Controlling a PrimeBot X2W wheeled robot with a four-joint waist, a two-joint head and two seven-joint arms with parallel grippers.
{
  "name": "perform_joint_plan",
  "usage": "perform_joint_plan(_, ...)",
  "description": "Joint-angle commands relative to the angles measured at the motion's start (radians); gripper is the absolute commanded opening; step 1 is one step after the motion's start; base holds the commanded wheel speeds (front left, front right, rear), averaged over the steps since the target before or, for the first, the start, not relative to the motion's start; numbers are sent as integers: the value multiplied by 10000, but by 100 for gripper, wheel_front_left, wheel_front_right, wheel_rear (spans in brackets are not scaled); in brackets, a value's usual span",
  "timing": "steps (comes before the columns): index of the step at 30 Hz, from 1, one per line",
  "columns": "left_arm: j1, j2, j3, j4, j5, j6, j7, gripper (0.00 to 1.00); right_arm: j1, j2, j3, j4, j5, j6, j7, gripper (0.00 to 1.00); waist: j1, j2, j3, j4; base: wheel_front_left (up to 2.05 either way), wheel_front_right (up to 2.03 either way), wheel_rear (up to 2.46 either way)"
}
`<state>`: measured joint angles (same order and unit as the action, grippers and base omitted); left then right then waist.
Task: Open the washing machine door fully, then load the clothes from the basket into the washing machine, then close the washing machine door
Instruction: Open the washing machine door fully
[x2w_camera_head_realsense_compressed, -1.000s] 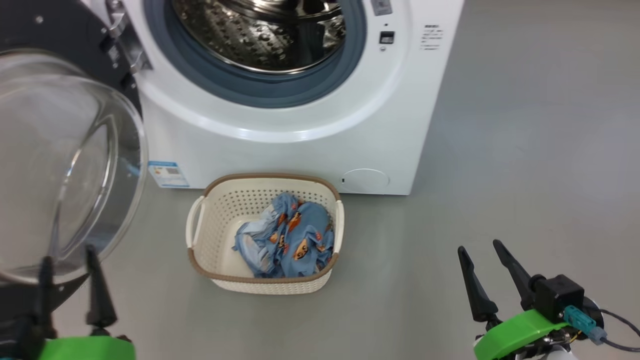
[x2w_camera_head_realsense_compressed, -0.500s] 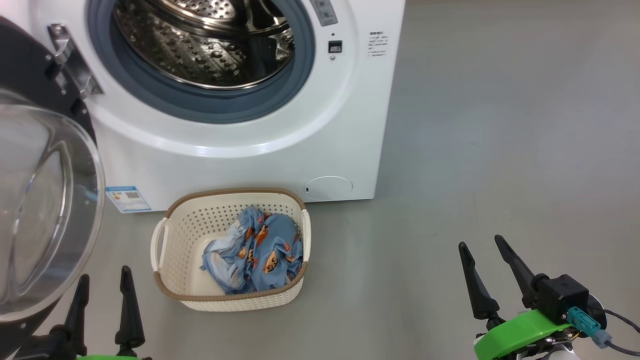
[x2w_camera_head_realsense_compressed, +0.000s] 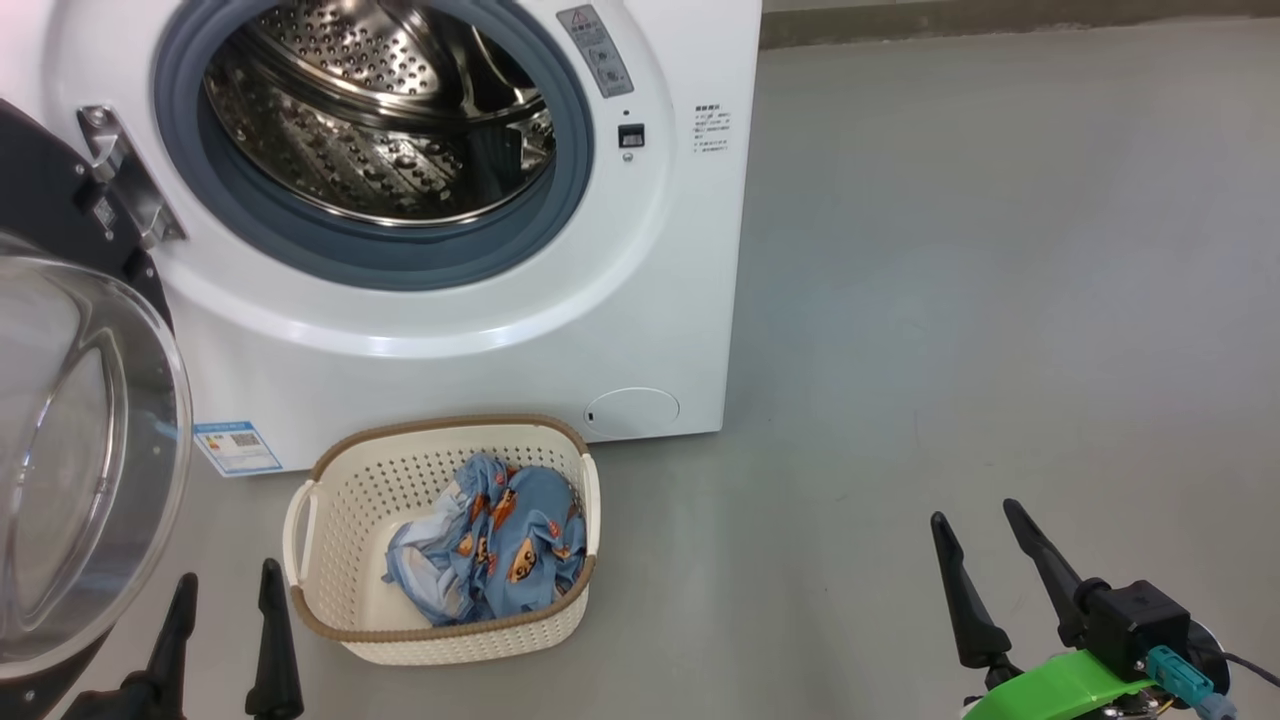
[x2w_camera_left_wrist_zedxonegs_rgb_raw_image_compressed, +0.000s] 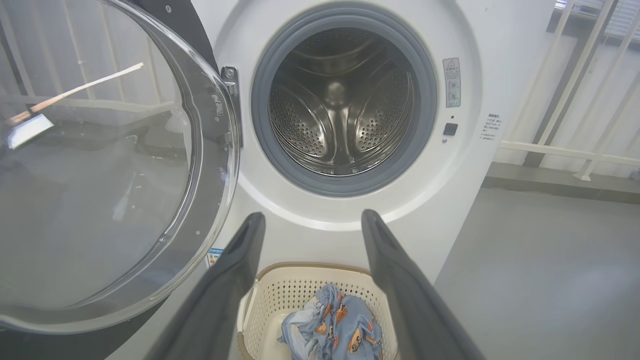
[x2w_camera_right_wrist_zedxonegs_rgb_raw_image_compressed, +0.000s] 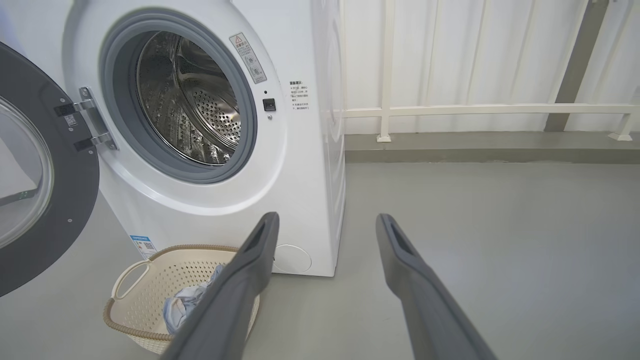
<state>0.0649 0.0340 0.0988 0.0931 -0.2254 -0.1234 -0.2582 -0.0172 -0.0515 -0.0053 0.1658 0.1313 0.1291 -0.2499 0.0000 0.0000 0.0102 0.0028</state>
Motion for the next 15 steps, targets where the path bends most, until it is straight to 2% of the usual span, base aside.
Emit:
perform_joint_plan(1,-131,162,334,-163,103,-3,-36,100,-71,10,216,-334,-104,16,-118,100,0,0,-37,3,0,0,0)
perform_joint_plan(15,-155,162,296,-92,169,-53,-36,100,-25,12,139,-340,-107,16,-118,100,0,0,18,194,0,0,0)
